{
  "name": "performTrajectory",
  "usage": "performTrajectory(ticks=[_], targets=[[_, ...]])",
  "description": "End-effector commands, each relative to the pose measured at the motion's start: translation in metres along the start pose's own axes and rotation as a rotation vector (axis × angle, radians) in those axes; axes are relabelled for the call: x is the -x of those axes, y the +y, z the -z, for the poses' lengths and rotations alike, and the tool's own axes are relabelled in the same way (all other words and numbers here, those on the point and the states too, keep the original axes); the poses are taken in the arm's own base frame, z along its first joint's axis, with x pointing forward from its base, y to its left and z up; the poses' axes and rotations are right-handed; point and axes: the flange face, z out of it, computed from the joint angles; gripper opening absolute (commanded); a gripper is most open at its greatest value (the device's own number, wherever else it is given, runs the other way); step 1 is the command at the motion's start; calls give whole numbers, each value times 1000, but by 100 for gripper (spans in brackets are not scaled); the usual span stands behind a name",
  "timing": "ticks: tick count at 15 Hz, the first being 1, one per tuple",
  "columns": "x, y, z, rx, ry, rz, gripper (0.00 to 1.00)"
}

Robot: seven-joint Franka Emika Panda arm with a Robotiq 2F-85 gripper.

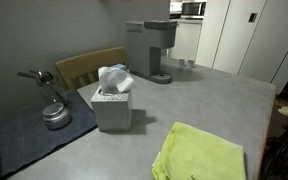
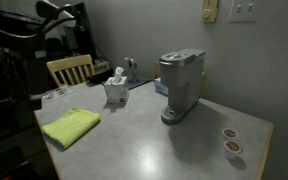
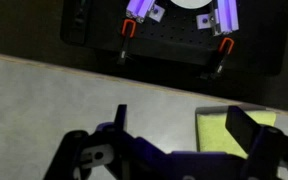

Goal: Unfold the yellow cloth

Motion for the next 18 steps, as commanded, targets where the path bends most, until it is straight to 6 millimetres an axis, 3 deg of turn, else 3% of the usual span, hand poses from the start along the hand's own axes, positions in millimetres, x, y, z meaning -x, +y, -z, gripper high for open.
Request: performTrajectory(ticks=[1, 6, 10, 13, 17, 18], targets=[[0, 0, 1, 0, -1, 0, 100], [-20, -3, -16, -17, -31, 44, 100], [-47, -14, -42, -47, -78, 111, 100], [-71, -30, -64, -64, -101, 181, 100], [-103, -67, -92, -43, -149, 288, 100], [-83, -56, -81, -43, -128, 236, 100]])
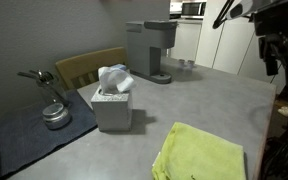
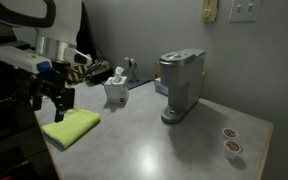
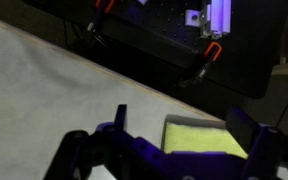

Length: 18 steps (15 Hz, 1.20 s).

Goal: Unfold the yellow cloth

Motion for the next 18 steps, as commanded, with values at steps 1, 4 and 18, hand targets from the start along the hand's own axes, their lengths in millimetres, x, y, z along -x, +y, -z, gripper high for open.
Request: performTrajectory(ticks=[1, 4, 18], targets=[[-9, -6, -5, 6, -15, 18, 100], [-20, -11, -10, 13, -36, 36, 100], [-93, -111, -34, -35, 13, 298, 100]])
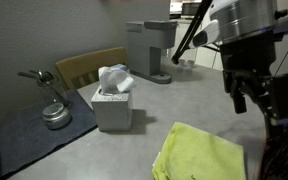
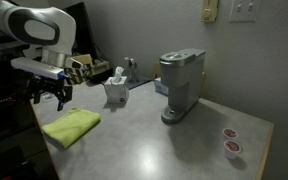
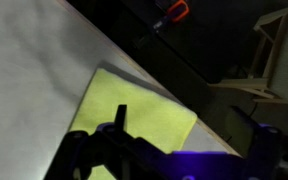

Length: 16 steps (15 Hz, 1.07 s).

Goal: Unfold the yellow cloth

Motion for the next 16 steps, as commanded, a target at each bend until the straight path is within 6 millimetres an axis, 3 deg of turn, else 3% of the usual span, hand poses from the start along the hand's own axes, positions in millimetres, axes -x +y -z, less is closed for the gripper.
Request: performTrajectory(ticks=[1, 3, 5, 9, 12, 13, 16], targets=[[-14, -9, -5, -4, -9, 14, 100], [-29, -16, -12, -9, -26, 29, 100], [-32, -12, -13, -13, -27, 24, 100], [-12, -29, -30, 79, 45, -154, 100], [-3, -44, -56, 105, 109, -233, 100], [-19, -35, -43, 81, 63, -189, 100], [-17, -40, -48, 88, 65, -190, 100]])
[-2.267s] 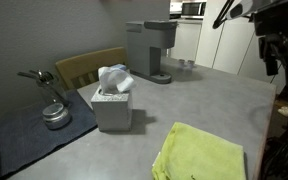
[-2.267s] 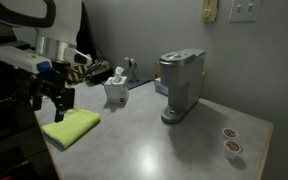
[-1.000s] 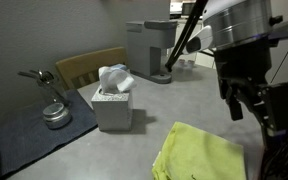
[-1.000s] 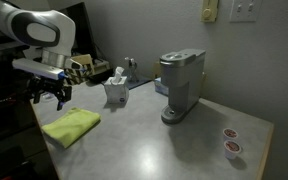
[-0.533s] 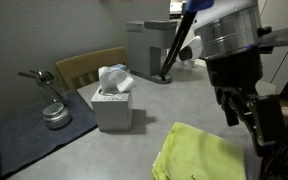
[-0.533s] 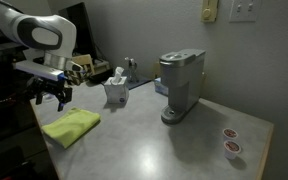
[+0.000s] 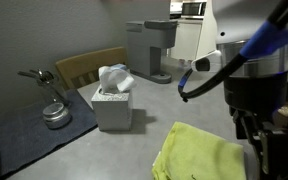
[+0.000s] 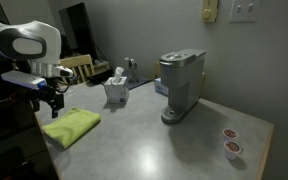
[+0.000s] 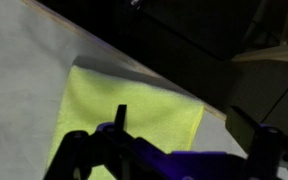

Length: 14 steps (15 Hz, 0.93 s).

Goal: Unfold the yellow cloth

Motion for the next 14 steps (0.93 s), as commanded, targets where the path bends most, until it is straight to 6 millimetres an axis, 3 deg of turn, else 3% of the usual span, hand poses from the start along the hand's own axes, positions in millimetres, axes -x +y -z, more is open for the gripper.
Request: performTrajectory(ticks=[1, 6, 14], targets=[[-1, 0, 2, 0, 3, -1, 100], [-24, -4, 3, 31, 36, -74, 100], [-87, -17, -11, 35, 30, -126, 100]])
